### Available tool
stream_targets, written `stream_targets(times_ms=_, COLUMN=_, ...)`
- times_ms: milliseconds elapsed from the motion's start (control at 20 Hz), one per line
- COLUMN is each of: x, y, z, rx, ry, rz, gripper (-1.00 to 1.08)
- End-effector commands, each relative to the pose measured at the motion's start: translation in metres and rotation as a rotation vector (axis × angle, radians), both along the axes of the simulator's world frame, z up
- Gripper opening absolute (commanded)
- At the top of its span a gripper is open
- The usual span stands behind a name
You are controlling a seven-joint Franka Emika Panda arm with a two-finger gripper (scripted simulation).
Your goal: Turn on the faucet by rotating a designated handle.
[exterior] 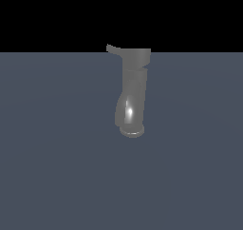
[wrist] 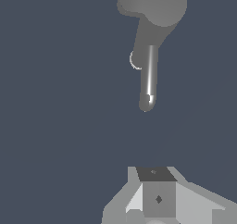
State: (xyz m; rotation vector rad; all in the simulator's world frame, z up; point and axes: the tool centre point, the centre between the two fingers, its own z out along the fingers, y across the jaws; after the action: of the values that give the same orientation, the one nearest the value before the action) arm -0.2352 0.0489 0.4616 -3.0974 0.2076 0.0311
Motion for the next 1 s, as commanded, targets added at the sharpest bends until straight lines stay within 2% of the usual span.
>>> stream_targets(times_ms=0, x=0.008, y=0.007, z=-0.006, rx=-0.001, ry=0.001, rz=-0.055, gripper=-1.00)
stream_targets(times_ms=950, x=0.089, y=0.048, z=-0.052, rx=-0.008, ry=0.007, rz=-0.509, gripper=-1.00)
